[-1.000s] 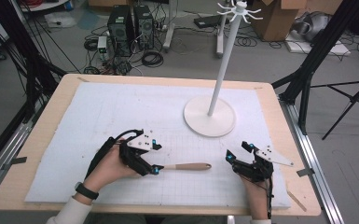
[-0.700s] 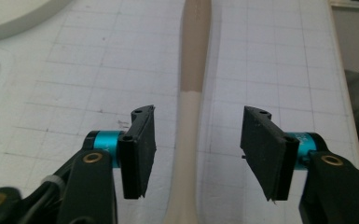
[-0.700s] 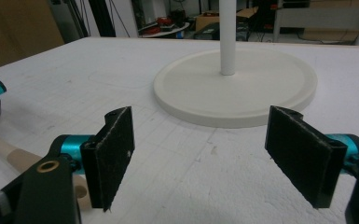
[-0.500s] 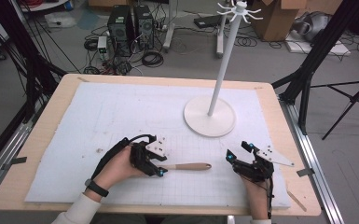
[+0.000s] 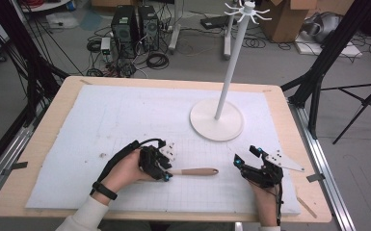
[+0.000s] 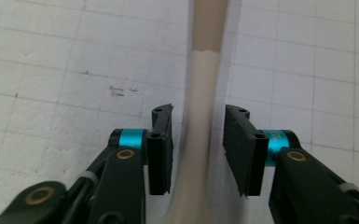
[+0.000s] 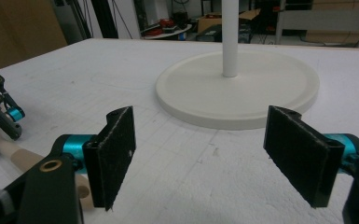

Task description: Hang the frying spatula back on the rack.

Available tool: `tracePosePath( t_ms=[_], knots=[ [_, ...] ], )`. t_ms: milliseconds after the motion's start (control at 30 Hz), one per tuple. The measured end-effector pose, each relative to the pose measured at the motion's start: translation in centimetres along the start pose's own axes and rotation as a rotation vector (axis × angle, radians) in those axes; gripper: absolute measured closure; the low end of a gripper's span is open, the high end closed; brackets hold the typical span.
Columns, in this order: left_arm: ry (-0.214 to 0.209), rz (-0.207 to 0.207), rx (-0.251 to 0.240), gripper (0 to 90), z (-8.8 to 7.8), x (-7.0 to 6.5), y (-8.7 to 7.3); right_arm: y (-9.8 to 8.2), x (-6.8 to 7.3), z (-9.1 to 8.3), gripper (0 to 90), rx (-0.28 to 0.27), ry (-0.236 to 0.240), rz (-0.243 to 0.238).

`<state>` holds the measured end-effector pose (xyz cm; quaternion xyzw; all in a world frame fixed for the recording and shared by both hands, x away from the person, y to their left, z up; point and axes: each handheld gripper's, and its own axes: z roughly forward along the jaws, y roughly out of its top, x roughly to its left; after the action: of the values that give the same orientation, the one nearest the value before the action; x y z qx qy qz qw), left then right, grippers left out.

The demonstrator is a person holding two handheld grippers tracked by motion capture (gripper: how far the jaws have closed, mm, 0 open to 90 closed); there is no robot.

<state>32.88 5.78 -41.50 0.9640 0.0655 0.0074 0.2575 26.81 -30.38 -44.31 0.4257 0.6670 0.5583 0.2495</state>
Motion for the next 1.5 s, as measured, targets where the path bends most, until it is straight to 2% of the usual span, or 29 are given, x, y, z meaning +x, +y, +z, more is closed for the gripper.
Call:
tracePosePath(
  t_ms=[100,133,233,433,533,600,767,833,867,900,1167,1367,1500],
  knots=[
    [-0.008,-0.003,0.038,65.7,0.1,0.1,0.5,0.0,-0.1,0.0,23.7,-0.005,0.005,0.006],
    [-0.009,0.007,0.067,65.7,0.1,0.1,0.9,0.0,-0.1,0.0,23.7,-0.006,0.008,0.009],
    [0.000,0.012,0.106,65.5,0.3,0.0,1.5,0.0,-0.3,-0.1,23.7,-0.012,0.010,0.014],
    [0.005,0.009,0.122,67.3,0.4,-0.2,1.7,0.0,-0.2,0.0,23.7,-0.006,0.015,0.007],
    [0.003,0.007,0.136,71.1,0.4,-0.2,1.9,0.0,-0.2,0.1,23.7,-0.004,0.014,0.008],
    [0.000,-0.016,0.143,73.5,0.5,-0.2,2.0,0.0,-0.2,0.1,23.7,-0.004,0.014,0.007],
    [0.009,0.003,0.171,75.4,0.5,-0.4,2.4,0.0,-0.1,0.1,23.7,0.003,0.020,-0.003],
    [0.011,0.013,0.162,77.5,0.5,-0.5,2.3,0.0,-0.1,0.1,23.7,0.003,0.022,0.004],
    [0.012,-0.007,0.149,77.6,0.5,-0.5,2.2,0.0,-0.2,0.1,23.7,0.004,0.023,0.005],
    [0.011,0.000,0.138,77.7,0.4,-0.5,2.0,0.0,-0.2,0.1,23.7,0.003,0.024,0.003],
    [0.006,-0.017,-0.002,77.8,-0.1,-0.4,0.2,0.0,-0.2,0.0,24.1,-0.001,0.020,0.007],
    [0.040,-0.023,-0.060,77.8,-1.2,-0.6,-0.3,0.0,-0.3,-0.1,24.8,-0.019,0.021,0.015],
    [0.070,-0.031,-0.122,77.8,-2.5,-0.7,-0.4,0.0,-0.3,-0.2,24.8,-0.018,0.021,0.018]
  ],
)
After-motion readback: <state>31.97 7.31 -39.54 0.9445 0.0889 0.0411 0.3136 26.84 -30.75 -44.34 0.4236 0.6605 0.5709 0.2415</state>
